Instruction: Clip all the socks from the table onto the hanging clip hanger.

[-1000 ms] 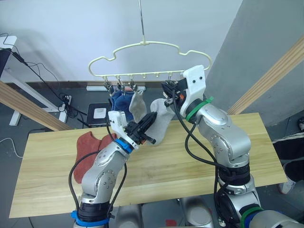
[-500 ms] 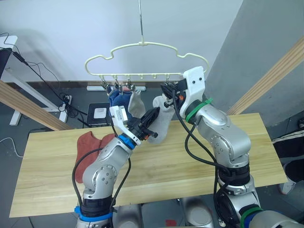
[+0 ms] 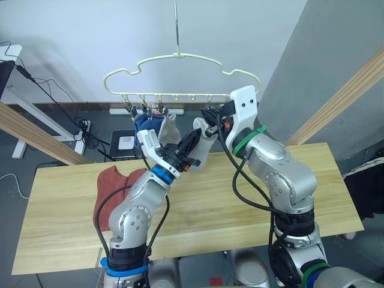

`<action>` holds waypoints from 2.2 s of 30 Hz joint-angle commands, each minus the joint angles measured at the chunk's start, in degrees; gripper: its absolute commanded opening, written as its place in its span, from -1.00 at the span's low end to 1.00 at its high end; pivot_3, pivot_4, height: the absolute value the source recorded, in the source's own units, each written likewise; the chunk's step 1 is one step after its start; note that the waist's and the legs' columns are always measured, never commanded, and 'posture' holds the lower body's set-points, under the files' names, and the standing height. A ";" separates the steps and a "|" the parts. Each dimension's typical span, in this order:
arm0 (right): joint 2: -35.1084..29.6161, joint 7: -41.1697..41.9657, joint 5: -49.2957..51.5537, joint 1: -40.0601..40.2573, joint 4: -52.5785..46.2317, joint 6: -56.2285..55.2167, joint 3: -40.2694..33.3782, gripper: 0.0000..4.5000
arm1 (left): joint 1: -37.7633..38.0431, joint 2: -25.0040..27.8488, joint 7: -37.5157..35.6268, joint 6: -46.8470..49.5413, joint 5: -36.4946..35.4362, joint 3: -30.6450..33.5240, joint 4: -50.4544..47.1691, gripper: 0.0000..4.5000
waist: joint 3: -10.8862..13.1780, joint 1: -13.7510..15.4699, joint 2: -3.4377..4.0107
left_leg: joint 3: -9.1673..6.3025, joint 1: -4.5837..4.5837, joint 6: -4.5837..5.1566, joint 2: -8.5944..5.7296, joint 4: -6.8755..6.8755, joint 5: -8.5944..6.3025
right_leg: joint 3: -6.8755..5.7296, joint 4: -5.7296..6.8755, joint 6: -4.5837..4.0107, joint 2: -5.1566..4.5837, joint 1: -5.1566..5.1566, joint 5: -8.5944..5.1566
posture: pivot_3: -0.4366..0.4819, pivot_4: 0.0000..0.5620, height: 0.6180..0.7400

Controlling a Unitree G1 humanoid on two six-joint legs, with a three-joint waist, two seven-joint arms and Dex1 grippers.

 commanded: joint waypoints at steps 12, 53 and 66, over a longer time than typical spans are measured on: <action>2.29 -1.80 2.75 0.48 -3.04 1.68 -1.13 -0.13 | -1.18 -0.81 0.03 -1.08 0.08 -1.43 -0.67 -1.00 | 0.00 0.01 0.00 | 0.00 0.00 0.00 0.00 0.00 0.00 | 0.00 -0.01 0.00 0.00 0.00 0.00 | -0.53 0.08 0.95; -24.66 10.52 9.51 12.24 -18.79 -3.84 -1.67 0.04 | 3.03 22.17 -22.69 -10.44 16.19 -6.37 -1.84 0.31 | -0.01 0.17 -0.02 | 0.00 0.02 -0.01 0.03 -0.01 0.01 | 0.04 -0.04 0.01 0.20 0.01 0.00 | -0.55 0.05 0.95; -24.05 3.81 -7.38 16.12 -14.06 -13.48 3.12 0.04 | -5.39 33.89 -32.73 -8.42 10.92 -2.06 -6.99 0.31 | -0.02 0.29 -0.03 | 0.02 0.02 -0.03 0.08 -0.02 0.01 | 0.04 -0.06 0.01 0.20 -0.01 -0.01 | -0.51 0.03 0.95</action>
